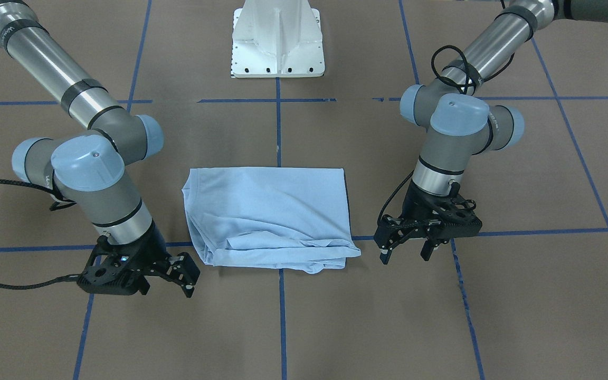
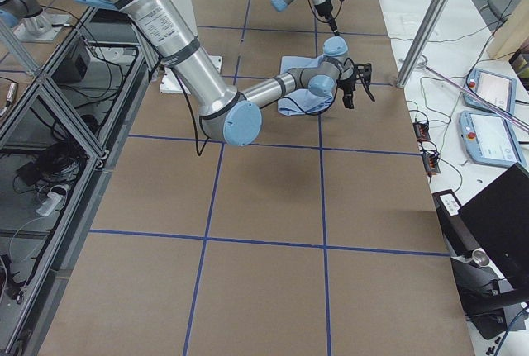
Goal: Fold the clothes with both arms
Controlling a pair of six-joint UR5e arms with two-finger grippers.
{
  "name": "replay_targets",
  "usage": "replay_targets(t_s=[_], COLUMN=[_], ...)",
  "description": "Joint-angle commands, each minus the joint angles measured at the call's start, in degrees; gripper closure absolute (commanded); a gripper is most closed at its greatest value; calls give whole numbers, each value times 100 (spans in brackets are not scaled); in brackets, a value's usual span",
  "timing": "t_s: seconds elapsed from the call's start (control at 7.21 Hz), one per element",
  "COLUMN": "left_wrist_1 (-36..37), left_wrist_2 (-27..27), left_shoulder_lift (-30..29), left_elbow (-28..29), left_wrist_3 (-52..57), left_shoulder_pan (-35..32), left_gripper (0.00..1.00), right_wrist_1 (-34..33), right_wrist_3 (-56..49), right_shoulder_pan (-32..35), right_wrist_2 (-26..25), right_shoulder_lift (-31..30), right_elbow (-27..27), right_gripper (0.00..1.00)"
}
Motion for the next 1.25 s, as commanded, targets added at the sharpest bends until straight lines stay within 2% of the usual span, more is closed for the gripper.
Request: replay_targets(t_s=[0.0, 0.28, 0.55, 0.69, 1.11], left_wrist_1=[8, 0, -1, 8, 17], left_wrist_2=[-399, -391, -391, -391, -382], left_shoulder_lift=[213, 214, 188, 188, 188], left_elbow=[-314, -333, -333, -351, -351], left_wrist_3=[182, 165, 113, 112, 77], left_shoulder_pan=[-226, -218, -200, -209, -209], left_gripper=[0, 0, 0, 0, 0], right_wrist_1=[-56, -56, -73, -47, -21], right_wrist_3=[1075, 1085, 980, 858, 42], right_shoulder_pan=[-652, -1241, -1429, -1403, -667], right_wrist_2=[-295, -814, -948, -1166, -1081], right_shoulder_lift=[-24, -42, -7, 202, 1177], right_elbow=[611, 763, 615, 161, -1516], right_gripper=[100, 100, 100, 100, 100])
